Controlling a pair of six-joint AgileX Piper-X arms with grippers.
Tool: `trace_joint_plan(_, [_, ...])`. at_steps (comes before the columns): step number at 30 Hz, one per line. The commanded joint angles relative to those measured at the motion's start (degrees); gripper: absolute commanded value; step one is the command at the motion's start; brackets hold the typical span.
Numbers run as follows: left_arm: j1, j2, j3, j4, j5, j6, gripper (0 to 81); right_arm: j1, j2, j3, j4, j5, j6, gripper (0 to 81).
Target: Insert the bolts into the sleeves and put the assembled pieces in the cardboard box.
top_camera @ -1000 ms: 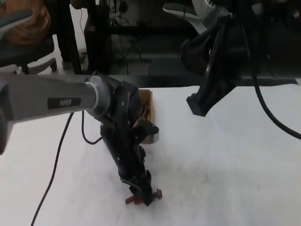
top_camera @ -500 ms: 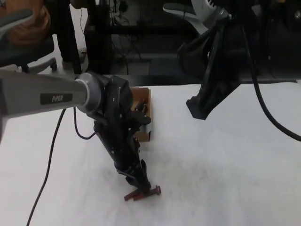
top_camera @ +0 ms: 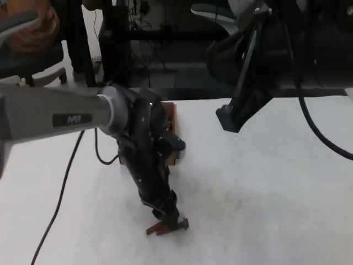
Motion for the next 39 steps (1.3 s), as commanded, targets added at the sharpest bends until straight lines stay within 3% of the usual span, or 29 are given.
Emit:
trace_joint_plan(1, [-2.00, 3.06, 1.02, -3.35, -10.54, -0.04, 47.2, -0.21, -0.51, -0.24, -1.34, -0.57, -0.01, 0.6])
trace_joint_plan(6, [-3.45, 3.06, 1.02, -4.74, -13.27, -1.82, 47.2, -0.21, -0.51, -0.24, -0.91, -0.57, 0.00, 0.6])
trace_joint_plan(8, [-3.43, 3.06, 1.02, -4.72, -13.32, -3.44, 42.7, -0.21, -0.51, -0.24, -0.94, -0.57, -1.04, 0.6])
trace_joint_plan(9, [-3.43, 3.06, 1.02, -4.72, -13.32, -3.91, 35.7, -0.21, -0.51, -0.24, -0.94, -0.57, -1.29, 0.6])
trace_joint_plan(12, [-3.43, 2.55, 1.02, -3.98, -13.05, -3.89, 2.7, -0.21, -0.51, -0.24, -1.13, -0.57, -1.28, 0.6])
trace_joint_plan(13, [-3.43, 2.49, 1.02, -3.62, -12.26, -3.73, 1.1, -0.21, -0.51, -0.24, -1.13, -0.57, -1.28, 0.6])
trace_joint_plan(22, [-3.43, -0.11, 1.14, -4.63, -7.76, -3.79, 1.7, -0.21, -0.51, -0.24, -0.54, -0.57, -0.92, 0.6])
trace_joint_plan(28, [-3.01, -11.73, 1.14, -10.97, -7.05, -5.48, 1.7, -0.21, -0.51, -0.20, 0.55, -0.57, -0.02, 0.6])
trace_joint_plan(39, [1.34, -27.65, 4.05, -17.20, -6.12, -5.61, 1.7, -0.11, -0.51, 0.52, 0.42, -0.57, 1.89, 0.6])
